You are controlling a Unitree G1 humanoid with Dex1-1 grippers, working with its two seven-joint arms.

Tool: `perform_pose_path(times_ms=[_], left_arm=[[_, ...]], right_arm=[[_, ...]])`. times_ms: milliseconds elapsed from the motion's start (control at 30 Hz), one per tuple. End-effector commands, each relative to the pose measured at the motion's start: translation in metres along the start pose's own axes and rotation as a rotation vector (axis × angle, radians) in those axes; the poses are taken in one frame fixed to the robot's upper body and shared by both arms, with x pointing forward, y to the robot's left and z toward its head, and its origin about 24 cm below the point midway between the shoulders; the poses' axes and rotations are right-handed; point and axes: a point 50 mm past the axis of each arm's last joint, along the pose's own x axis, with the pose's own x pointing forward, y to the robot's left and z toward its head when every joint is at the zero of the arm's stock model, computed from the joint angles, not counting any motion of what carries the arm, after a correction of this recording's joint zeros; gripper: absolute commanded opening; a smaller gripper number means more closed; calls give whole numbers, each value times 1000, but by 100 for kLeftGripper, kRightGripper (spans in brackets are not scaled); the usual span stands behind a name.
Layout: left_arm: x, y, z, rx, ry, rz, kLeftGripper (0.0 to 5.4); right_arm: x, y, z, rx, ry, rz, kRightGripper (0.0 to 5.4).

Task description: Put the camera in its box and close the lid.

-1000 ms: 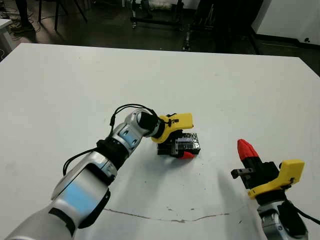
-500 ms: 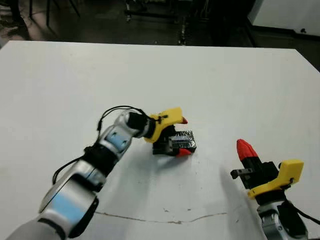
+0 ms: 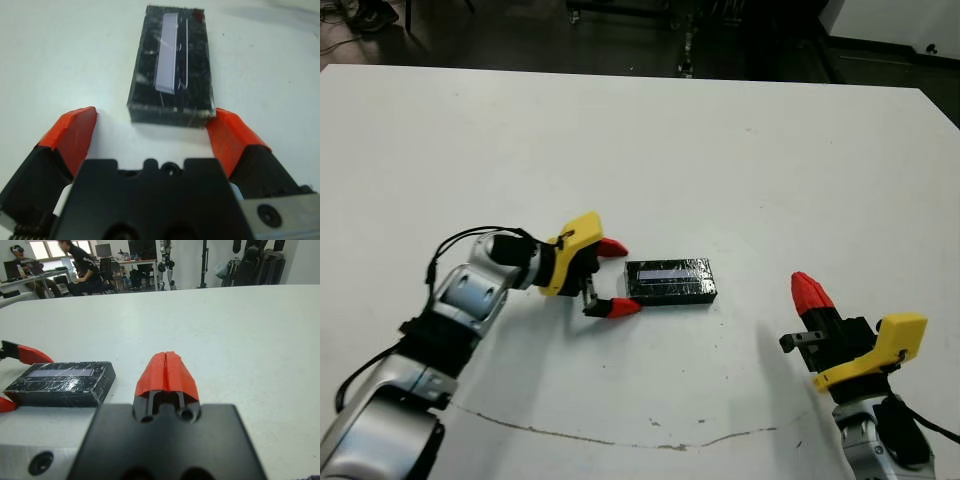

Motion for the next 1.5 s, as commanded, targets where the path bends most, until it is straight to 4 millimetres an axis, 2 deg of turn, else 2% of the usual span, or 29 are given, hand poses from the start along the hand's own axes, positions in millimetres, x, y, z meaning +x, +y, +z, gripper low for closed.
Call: perform_pose_path(times_ms=[33,200,400,567,767,1000,1167,1267,1500], left_arm=[[-13,-4,-26,-112,96,19,539],[-27,-4,-25,-141,84,68,539],[-54,-4,-9,-123,-40,195,539],[-82,-11,11,-109,-239,366,539],[-103,-26,12,-172,-450,513,528],[-97,-43,11,-255,-652,716,438],[-85,-49,6,-211,-787,842,369],[-76,-55,1,-147,-820,949,327],[-57,-67,-10,-206,-865,1060,221]], right_arm=[[-2,-3,-1,-8,11,-10,0],[-2,-3,-1,-5,11,-7,0],[-2,-3,-1,2,9,-6,0],[-1,-3,-1,-4,9,-5,0],[1,-3,0,2,-7,0,0],[7,-2,5,11,-48,5,0],[13,-3,10,-12,-90,-15,0],[16,-4,13,-9,-111,-34,0],[21,-4,17,4,-138,-83,0]])
